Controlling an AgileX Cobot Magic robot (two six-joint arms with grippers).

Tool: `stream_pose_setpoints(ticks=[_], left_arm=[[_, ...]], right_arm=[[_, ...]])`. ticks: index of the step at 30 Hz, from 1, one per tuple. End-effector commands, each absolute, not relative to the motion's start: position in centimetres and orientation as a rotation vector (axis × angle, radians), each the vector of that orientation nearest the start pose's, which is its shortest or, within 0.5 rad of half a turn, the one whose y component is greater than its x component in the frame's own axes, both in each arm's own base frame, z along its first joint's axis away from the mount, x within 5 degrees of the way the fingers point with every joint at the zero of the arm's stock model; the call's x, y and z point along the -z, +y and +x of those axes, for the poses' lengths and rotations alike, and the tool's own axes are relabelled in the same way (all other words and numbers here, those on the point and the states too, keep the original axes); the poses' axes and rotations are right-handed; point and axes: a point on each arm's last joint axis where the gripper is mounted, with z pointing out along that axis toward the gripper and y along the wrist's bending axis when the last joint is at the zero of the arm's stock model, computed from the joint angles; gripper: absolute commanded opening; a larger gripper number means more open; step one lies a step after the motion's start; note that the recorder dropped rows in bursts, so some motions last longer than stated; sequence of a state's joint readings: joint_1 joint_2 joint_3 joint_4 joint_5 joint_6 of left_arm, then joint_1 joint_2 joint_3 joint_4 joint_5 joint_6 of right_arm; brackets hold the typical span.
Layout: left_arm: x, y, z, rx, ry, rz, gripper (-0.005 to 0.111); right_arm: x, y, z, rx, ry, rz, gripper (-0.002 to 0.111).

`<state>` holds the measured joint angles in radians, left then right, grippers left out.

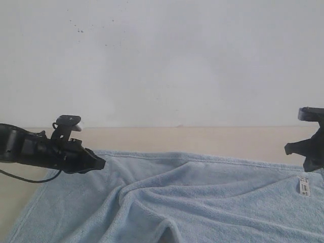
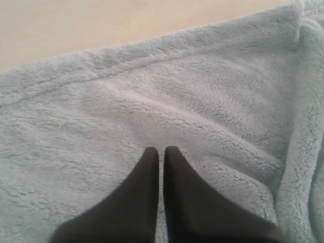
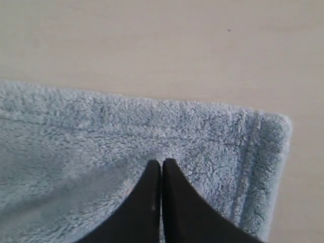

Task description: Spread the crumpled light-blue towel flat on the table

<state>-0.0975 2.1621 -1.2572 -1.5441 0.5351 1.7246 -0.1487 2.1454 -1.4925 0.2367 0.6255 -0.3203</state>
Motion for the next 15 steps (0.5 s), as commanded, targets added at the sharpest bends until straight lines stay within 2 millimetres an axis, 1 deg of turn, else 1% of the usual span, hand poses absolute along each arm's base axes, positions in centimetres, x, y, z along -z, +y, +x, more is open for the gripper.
stream_pose_setpoints(ticks=[1, 5, 9, 15], left_arm=[[-11.7, -8.0, 42.5, 0.627, 2.228, 0.549, 0.004], [-11.7, -7.3, 42.6, 0.643, 2.222, 0.543, 0.004], [-11.7, -6.6, 42.7, 0.635, 2.224, 0.524, 0.004], [-11.8, -5.9, 42.8, 0.628, 2.224, 0.507, 0.004]], right_arm=[[-12.5, -5.7, 44.4, -0.087, 2.739, 0.015, 0.000], [-11.7, -5.9, 44.6, -0.056, 2.731, 0.007, 0.000], [-11.3, -6.4, 44.7, 0.018, 2.723, -0.003, 0.000], [-11.5, -8.6, 44.7, 0.089, 2.684, 0.048, 0.000]])
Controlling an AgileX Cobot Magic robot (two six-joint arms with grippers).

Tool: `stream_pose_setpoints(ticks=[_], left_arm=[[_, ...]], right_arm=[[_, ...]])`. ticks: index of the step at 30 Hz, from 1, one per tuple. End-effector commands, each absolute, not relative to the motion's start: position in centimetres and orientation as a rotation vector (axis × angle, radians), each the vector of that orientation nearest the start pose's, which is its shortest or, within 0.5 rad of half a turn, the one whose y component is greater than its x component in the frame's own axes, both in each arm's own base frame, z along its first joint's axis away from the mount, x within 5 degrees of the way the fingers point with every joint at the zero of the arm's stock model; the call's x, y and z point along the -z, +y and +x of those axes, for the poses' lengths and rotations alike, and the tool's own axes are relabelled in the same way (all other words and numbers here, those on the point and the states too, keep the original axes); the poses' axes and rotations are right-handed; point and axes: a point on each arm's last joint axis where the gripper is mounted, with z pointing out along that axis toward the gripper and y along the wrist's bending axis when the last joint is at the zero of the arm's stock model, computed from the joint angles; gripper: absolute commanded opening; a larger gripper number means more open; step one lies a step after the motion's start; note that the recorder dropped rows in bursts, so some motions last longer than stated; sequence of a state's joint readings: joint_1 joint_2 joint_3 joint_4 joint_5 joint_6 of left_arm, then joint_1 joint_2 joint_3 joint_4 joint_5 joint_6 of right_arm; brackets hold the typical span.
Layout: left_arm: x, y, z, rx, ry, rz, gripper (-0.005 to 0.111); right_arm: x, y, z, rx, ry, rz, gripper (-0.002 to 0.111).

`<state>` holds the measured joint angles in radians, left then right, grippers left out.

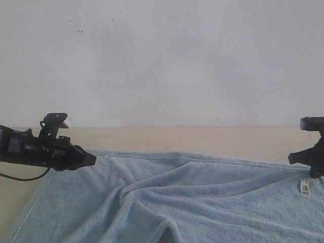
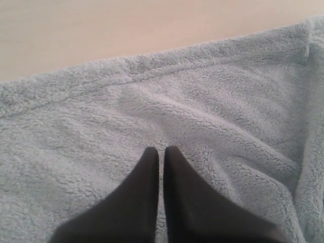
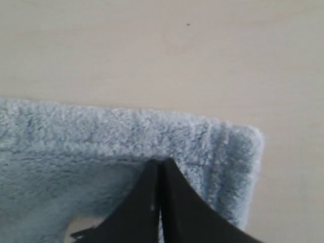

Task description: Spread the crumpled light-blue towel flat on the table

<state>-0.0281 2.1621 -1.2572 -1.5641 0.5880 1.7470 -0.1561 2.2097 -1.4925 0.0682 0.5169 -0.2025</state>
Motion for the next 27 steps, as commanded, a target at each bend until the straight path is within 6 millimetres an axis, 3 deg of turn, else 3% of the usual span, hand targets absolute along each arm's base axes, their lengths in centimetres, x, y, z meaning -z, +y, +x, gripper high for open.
stream_pose_setpoints(ticks=[1, 6, 12, 20, 27], left_arm=[[-11.8, -5.9, 42.8, 0.627, 2.225, 0.504, 0.004], [-11.7, -5.5, 42.7, 0.621, 2.228, 0.535, 0.004], [-11.9, -4.7, 42.6, 0.664, 2.214, 0.539, 0.004], [-12.1, -3.8, 42.5, 0.682, 2.197, 0.550, 0.004], [-12.5, -4.5, 41.8, 0.772, 2.136, 0.693, 0.004]], right_arm=[[-11.4, -9.1, 44.7, 0.099, 2.676, 0.055, 0.000], [-9.9, -10.8, 44.4, 0.124, 2.704, 0.066, 0.000], [-8.6, -11.3, 44.5, 0.150, 2.700, 0.014, 0.000], [-11.2, -12.1, 47.4, 0.235, 2.435, -0.018, 0.000], [-13.4, -12.3, 48.1, 0.252, 2.387, -0.029, 0.000]])
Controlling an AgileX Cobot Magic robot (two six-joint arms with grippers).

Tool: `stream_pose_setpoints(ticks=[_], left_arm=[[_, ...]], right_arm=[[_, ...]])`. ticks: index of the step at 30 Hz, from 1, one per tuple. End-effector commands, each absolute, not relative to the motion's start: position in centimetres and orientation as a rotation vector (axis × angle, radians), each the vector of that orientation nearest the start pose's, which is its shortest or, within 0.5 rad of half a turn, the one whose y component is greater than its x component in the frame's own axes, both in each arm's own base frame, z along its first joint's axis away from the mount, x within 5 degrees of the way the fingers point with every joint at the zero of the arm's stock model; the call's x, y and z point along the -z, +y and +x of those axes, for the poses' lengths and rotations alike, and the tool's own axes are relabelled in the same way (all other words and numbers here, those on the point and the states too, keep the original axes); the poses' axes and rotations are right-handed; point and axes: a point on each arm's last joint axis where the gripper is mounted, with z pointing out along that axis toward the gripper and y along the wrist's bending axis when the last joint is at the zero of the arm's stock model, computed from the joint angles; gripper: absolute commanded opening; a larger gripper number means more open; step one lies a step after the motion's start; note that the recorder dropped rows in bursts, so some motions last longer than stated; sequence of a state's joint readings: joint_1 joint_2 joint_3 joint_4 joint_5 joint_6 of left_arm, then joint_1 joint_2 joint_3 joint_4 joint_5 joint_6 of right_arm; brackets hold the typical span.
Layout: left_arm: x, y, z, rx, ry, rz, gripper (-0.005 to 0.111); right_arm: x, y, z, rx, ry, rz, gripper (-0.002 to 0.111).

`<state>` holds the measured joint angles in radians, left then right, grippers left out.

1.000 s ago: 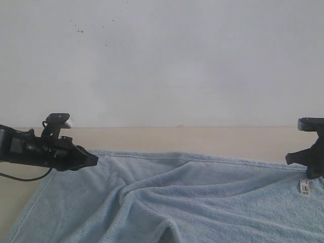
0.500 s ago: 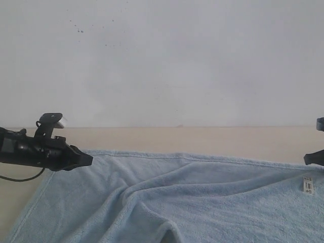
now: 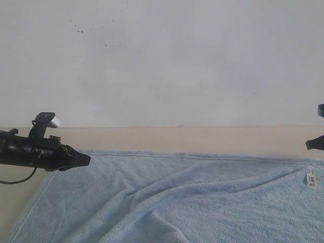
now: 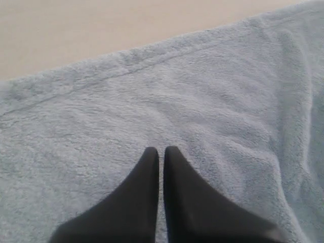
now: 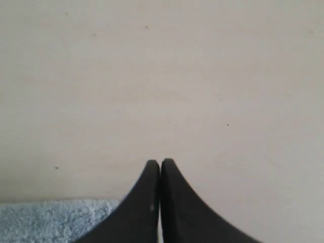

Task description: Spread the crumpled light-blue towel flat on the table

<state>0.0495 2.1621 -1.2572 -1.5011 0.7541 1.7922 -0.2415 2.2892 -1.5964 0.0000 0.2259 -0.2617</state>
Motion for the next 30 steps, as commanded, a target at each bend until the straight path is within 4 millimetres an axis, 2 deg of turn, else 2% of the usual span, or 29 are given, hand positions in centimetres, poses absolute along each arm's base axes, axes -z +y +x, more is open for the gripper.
stream_pose_setpoints(ticks=[1, 3, 5, 7, 9, 10, 12, 14, 16, 18, 21, 26, 30], left_arm=[[-12.5, -4.5, 41.8, 0.776, 2.140, 0.684, 0.004], [-12.9, -4.5, 41.9, 0.772, 2.152, 0.649, 0.004], [-13.3, -4.2, 42.1, 0.737, 2.164, 0.604, 0.004], [-13.7, -3.8, 42.5, 0.706, 2.191, 0.487, 0.004], [-14.1, -3.4, 42.6, 0.684, 2.227, 0.370, 0.004], [-14.3, -3.2, 42.6, 0.677, 2.259, 0.259, 0.004], [-14.8, -2.5, 42.3, 0.692, 2.326, -0.028, 0.004], [-15.4, -2.3, 41.8, 0.630, 2.352, -0.002, 0.004], [-16.1, -1.9, 41.5, 0.561, 2.344, 0.003, 0.004], [-16.5, -1.7, 41.5, 0.533, 2.330, -0.016, 0.004], [-17.1, -1.6, 41.4, 0.510, 2.313, -0.002, 0.004], [-17.2, -1.6, 41.4, 0.518, 2.312, 0.000, 0.004], [-17.2, -1.8, 41.4, 0.533, 2.314, 0.008, 0.004]], right_arm=[[-14.2, -12.2, 48.0, 0.252, 2.386, -0.029, 0.000], [-16.2, -12.1, 47.5, 0.234, 2.385, 0.009, 0.000], [-18.4, -11.7, 46.3, 0.163, 2.448, 0.122, 0.000], [-19.0, -11.0, 44.4, 0.078, 2.627, 0.167, 0.000], [-18.6, -9.9, 42.2, -0.036, 2.802, 0.184, 0.000], [-18.2, -9.2, 40.8, -0.117, 2.878, 0.183, 0.000], [-17.9, -7.7, 38.0, -0.249, 2.903, 0.207, 0.000], [-18.8, -6.4, 34.8, -0.293, 2.795, 0.224, 0.000], [-19.4, -6.0, 31.4, -0.220, 2.748, 0.226, 0.000], [-19.3, -5.6, 27.4, -0.131, 2.787, 0.180, 0.000], [-18.7, -5.0, 23.7, -0.084, 2.770, 0.260, 0.000], [-17.0, -4.9, 21.6, -0.033, 2.854, 0.271, 0.000], [-16.1, -5.8, 21.9, 0.084, 2.864, 0.360, 0.000]])
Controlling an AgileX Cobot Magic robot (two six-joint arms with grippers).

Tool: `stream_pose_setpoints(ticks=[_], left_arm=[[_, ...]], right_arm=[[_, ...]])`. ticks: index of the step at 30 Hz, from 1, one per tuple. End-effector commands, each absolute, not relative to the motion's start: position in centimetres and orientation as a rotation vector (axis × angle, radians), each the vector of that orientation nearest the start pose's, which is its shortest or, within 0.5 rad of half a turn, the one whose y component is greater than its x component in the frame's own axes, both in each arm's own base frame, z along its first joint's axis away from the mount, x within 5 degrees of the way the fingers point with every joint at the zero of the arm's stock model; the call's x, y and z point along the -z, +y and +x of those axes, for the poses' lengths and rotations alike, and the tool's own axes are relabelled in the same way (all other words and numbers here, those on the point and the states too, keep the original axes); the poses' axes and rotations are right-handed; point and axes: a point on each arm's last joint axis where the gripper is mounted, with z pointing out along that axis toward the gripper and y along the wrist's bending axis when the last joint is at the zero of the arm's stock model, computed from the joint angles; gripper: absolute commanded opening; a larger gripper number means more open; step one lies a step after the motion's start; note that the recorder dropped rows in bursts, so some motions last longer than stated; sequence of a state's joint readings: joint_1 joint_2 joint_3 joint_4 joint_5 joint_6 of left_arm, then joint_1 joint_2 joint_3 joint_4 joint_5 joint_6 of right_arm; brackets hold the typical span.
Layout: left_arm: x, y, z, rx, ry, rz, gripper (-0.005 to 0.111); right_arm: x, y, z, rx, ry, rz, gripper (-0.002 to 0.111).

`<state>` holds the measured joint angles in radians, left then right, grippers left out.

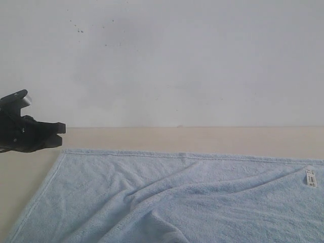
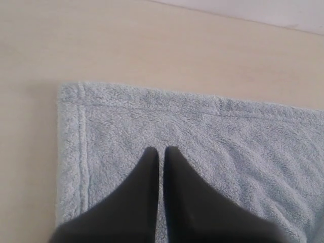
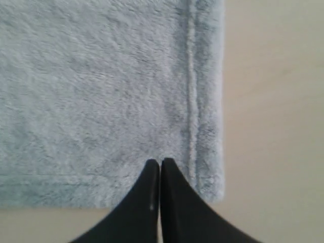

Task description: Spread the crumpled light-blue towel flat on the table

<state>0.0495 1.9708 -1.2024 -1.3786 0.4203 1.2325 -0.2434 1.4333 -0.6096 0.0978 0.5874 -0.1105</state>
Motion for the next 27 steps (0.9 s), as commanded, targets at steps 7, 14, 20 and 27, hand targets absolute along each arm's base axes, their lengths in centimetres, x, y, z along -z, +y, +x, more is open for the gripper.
stream_pose_setpoints(ticks=[7, 14, 20, 27], left_arm=[[-17.3, -1.9, 41.3, 0.545, 2.312, 0.017, 0.004], [-17.3, -1.9, 41.3, 0.534, 2.310, 0.041, 0.004], [-17.2, -1.9, 41.3, 0.533, 2.310, 0.044, 0.004], [-17.2, -1.9, 41.3, 0.533, 2.310, 0.044, 0.004]], right_arm=[[-13.1, -6.1, 22.6, 0.081, 3.019, 0.356, 0.000], [-11.2, -6.3, 22.6, 0.094, 3.100, 0.355, 0.000], [-10.8, -7.5, 21.8, 0.323, 3.182, 0.341, 0.000], [-11.0, -8.3, 21.8, 0.467, 3.157, 0.333, 0.000]])
